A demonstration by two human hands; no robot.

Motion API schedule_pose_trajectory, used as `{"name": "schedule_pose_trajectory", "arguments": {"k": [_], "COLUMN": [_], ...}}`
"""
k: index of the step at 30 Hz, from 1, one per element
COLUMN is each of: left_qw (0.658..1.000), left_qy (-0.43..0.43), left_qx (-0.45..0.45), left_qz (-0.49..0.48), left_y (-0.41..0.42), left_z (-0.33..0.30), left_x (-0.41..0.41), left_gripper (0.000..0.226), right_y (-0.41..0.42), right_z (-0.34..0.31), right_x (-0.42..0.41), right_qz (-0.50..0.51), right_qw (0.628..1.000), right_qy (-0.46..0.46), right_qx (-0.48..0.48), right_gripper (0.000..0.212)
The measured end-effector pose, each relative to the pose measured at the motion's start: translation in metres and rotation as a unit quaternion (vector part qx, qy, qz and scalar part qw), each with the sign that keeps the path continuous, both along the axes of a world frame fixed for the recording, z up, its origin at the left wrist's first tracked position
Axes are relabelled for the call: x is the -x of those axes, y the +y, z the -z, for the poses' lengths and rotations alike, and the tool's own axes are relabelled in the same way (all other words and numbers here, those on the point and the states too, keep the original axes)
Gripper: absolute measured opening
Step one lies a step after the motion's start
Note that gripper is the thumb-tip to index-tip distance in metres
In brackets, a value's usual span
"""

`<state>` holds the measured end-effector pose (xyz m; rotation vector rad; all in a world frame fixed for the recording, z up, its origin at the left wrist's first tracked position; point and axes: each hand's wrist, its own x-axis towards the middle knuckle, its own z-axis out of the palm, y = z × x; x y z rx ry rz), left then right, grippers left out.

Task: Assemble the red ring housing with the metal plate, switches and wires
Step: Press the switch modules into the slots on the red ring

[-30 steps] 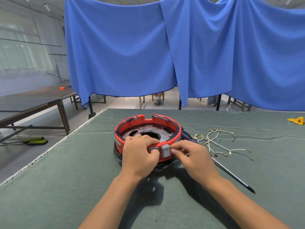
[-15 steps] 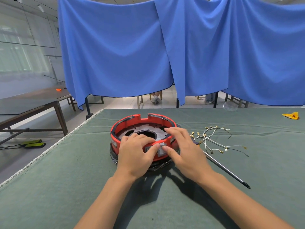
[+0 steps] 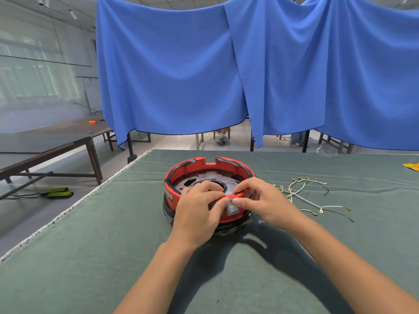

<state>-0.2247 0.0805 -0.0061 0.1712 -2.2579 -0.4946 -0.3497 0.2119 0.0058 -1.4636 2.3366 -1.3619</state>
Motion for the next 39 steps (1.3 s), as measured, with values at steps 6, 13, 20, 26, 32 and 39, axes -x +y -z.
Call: {"name": "schedule_pose_trajectory", "arguments": {"k": [6,13,20,26,32,39], "left_qw": [1.000,0.998,0.998,0.999,1.000,0.999], "left_qy": [0.000,-0.043,-0.041,-0.040,-0.022,-0.030], "left_qx": [-0.009,0.029,0.041,0.026,0.018,0.000], "left_qz": [0.010,0.023,0.010,0.020,0.010,0.015], "left_y": [-0.004,-0.005,-0.003,-0.004,-0.001,-0.001], "left_z": [0.001,-0.004,-0.002,-0.001,0.000,-0.002], "left_x": [0.000,-0.002,-0.002,-0.001,0.001,0.001], "left_gripper": [0.016,0.035,0.030,0.034,0.027,0.021], "right_y": [-0.001,0.013,0.007,0.007,0.009,0.007], "right_z": [0.000,0.001,0.006,0.007,0.008,0.005], "right_x": [-0.002,0.004,-0.002,-0.004,-0.004,-0.004], "right_qz": [0.020,-0.034,0.025,0.028,0.016,0.043], "right_qw": [1.000,0.999,0.999,0.998,0.999,0.998], "right_qy": [-0.012,-0.037,0.035,0.048,0.015,0.020], "right_qx": [0.010,-0.020,0.003,0.014,0.037,0.038], "right_gripper": [0.014,0.035,0.034,0.029,0.017,0.012]}}
